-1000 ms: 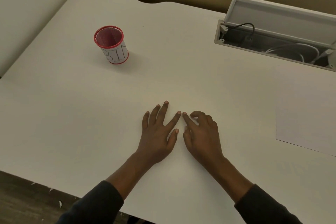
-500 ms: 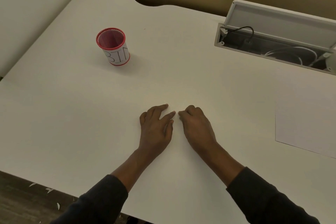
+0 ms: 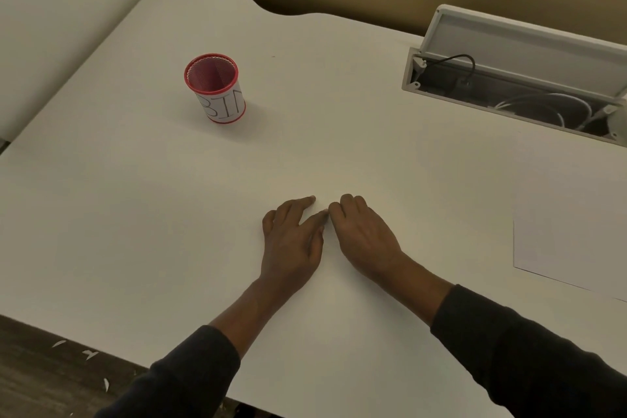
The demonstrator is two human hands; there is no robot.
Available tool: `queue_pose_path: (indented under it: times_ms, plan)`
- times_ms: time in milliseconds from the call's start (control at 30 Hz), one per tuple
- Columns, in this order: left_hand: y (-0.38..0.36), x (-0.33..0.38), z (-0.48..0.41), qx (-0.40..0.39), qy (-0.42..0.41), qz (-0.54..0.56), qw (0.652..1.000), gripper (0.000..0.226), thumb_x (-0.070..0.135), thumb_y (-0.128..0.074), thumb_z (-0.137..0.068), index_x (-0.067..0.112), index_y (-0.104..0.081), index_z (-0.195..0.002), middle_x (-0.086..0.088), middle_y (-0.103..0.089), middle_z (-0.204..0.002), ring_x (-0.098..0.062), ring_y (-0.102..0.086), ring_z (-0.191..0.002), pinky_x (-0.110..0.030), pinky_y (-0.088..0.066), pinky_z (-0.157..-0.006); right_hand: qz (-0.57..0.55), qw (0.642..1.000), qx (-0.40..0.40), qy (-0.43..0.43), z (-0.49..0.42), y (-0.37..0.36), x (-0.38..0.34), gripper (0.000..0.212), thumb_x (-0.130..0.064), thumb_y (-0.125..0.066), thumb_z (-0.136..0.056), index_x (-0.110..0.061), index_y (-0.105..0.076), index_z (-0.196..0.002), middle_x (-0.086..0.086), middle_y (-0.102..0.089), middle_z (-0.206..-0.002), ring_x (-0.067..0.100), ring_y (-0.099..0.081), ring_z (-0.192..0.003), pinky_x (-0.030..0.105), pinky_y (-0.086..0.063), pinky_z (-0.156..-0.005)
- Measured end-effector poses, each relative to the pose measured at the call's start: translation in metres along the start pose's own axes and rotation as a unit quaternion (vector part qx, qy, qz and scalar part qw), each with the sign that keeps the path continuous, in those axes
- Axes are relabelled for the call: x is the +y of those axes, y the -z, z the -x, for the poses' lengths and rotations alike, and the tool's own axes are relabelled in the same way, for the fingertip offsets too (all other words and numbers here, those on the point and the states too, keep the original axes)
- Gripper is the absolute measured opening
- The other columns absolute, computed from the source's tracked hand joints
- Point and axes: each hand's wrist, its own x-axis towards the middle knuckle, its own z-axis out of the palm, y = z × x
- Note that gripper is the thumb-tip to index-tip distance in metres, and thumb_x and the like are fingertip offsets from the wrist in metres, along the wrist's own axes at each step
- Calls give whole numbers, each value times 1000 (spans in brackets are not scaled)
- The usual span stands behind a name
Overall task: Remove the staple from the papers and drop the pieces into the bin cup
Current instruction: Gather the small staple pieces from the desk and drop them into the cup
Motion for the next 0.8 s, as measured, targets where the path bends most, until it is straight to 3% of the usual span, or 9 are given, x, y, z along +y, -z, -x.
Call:
queue_pose_path:
  times_ms: [67,133,200,267,367,467,600,700,800]
  plan:
    - [0,0,0,-1,3,-1,1000,32,15,-60,-89,23,-73,-117,-3,-61,-136,-25,-54,-125,-48,-39,-98,3,1000,-3,10,1,-2,4,29,1,-34,-85,-5,-63,-83,10,-56,-74,22,-51,-60,27,-37,-48]
    - [-1,0,0,-6,7,-1,1000,33,16,-58,-90,23,-72,-119,-2,-60,-137,-23,-53,-126,-48,-38,-99,-8,1000,-19,-4,1,-2,9,16,8,-53,-81,-5,-62,-83,10,-56,-76,23,-51,-62,28,-34,-49]
    - [-1,-1,1,-10,11,3,1000,34,19,-55,-91,24,-71,-120,0,-59,-138,-21,-51,-128,-47,-37,-101,-62,995,-30,-71,1,-2,15,13,6,-64,-81,-6,-62,-85,9,-58,-79,23,-52,-66,28,-37,-51]
    - [-1,-1,1,-13,14,5,1000,34,21,-54,-91,24,-71,-121,1,-59,-139,-21,-51,-128,-46,-37,-102,-165,972,-38,-164,1,4,17,6,-5,-60,-91,-9,-64,-91,3,-61,-85,18,-55,-75,24,-45,-63]
    - [-2,-2,-1,-11,16,8,1000,33,20,-57,-90,24,-73,-119,0,-60,-137,-22,-52,-127,-47,-37,-101,-314,898,-49,-305,1,14,14,8,-19,-60,-95,-18,-68,-92,-10,-67,-85,6,-61,-76,7,-42,-69]
    - [-1,-1,-4,-2,17,7,1000,31,19,-58,-88,23,-74,-114,0,-62,-133,-22,-53,-123,-45,-38,-98,-471,767,-56,-431,0,21,9,9,-25,-64,-94,-20,-72,-93,-7,-74,-83,4,-67,-68,18,-55,-70]
    - [-3,2,-14,10,3,-3,1000,22,15,-63,-86,23,-75,-103,-2,-65,-121,-24,-57,-114,-44,-40,-93,-607,626,-43,-487,-13,32,9,12,-18,-67,-92,-11,-74,-98,3,-73,-82,14,-67,-75,27,-56,-74]
    - [-7,2,-19,8,1,-1,1000,15,15,-66,-87,22,-74,-98,-2,-65,-117,-23,-58,-112,-42,-41,-91,-674,563,-31,-477,-31,42,8,12,-10,-64,-93,-4,-72,-100,6,-69,-84,16,-63,-78,25,-55,-72]
    - [-9,2,-17,0,1,-4,1000,14,18,-64,-90,21,-73,-100,-2,-64,-118,-23,-56,-114,-40,-39,-93,-707,544,-35,-450,-63,51,5,10,-7,-63,-94,-3,-71,-98,7,-68,-83,15,-63,-74,23,-56,-69]
